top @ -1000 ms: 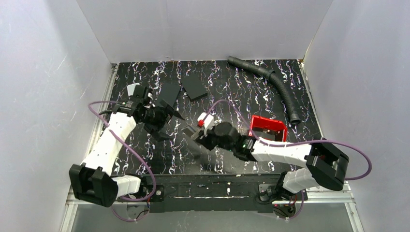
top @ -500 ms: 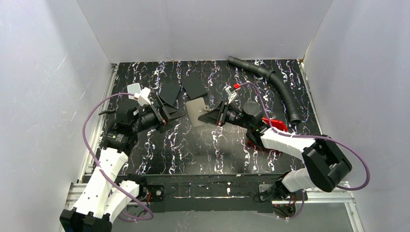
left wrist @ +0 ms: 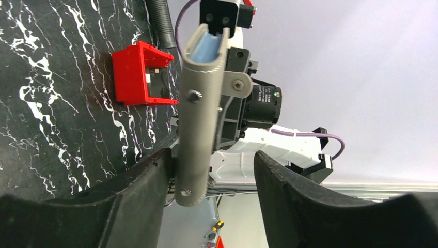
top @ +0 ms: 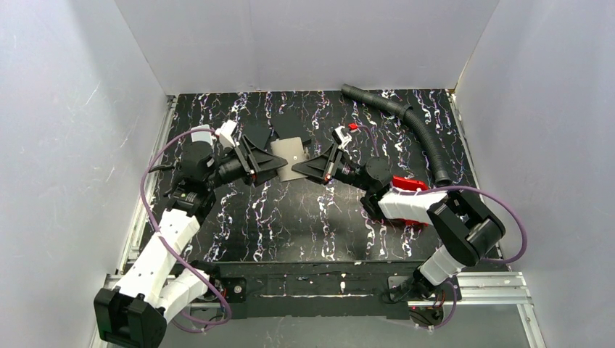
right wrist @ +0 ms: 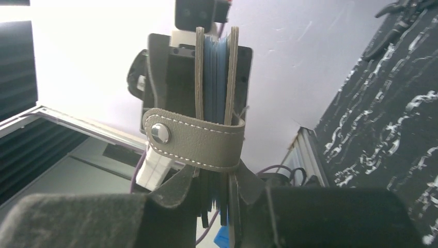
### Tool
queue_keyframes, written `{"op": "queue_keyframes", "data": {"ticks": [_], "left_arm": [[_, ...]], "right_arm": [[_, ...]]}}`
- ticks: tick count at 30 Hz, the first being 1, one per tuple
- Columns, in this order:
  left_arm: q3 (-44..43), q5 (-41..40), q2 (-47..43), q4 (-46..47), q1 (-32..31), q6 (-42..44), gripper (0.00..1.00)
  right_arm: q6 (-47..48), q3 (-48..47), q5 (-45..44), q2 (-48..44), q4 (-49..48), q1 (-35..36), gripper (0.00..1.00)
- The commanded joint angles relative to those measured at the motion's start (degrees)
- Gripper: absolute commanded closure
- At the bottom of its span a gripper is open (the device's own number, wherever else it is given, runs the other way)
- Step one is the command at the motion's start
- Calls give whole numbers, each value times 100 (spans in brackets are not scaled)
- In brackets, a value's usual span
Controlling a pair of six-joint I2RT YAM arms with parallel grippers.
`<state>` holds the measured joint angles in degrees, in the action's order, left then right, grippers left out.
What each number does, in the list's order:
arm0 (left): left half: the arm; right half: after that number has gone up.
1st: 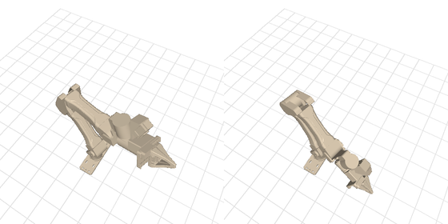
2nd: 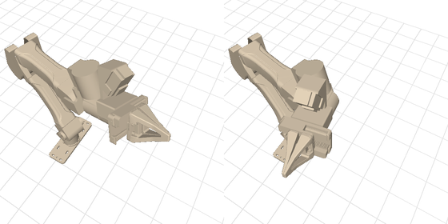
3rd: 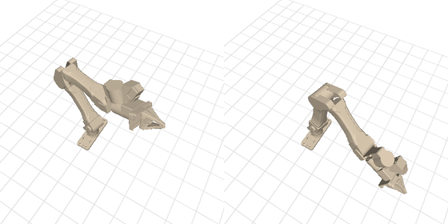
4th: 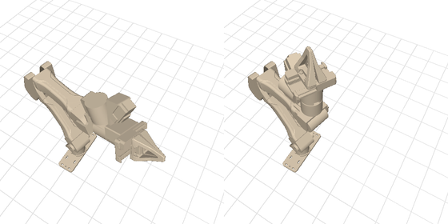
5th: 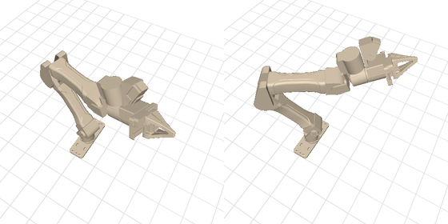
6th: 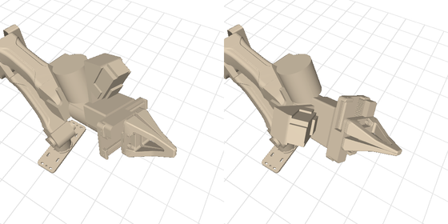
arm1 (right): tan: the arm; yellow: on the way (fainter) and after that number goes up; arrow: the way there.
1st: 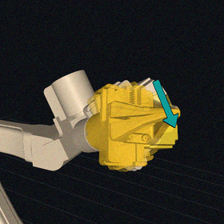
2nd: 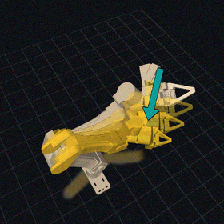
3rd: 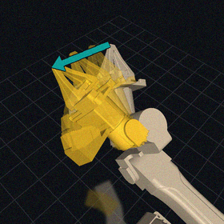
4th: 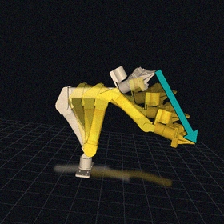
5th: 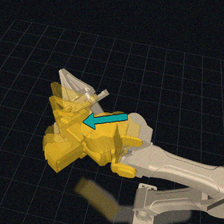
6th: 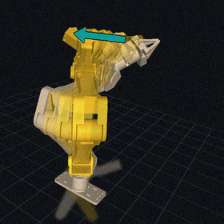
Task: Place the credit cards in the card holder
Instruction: Close the card holder at the center of the board.
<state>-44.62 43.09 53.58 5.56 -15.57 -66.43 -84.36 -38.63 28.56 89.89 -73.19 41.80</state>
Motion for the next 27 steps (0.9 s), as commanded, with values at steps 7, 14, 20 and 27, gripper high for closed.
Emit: {"op": "queue_keyframes", "data": {"ticks": [7,14,20,27], "left_arm": [[-237,-230,201,366,-109,-12,57],[-313,-397,220,342,-104,184,85],[-647,-1524,-46,-1634,-170,1529,100],[-798,-2086,-153,-2644,-184,2128,100]], "right_arm": [[-263,-428,-34,-48,-837,184,99],[79,-271,40,-211,-336,236,98],[2698,-730,-480,-1036,4674,225,26],[3846,-1099,-1313,-1332,6517,232,15]]}}
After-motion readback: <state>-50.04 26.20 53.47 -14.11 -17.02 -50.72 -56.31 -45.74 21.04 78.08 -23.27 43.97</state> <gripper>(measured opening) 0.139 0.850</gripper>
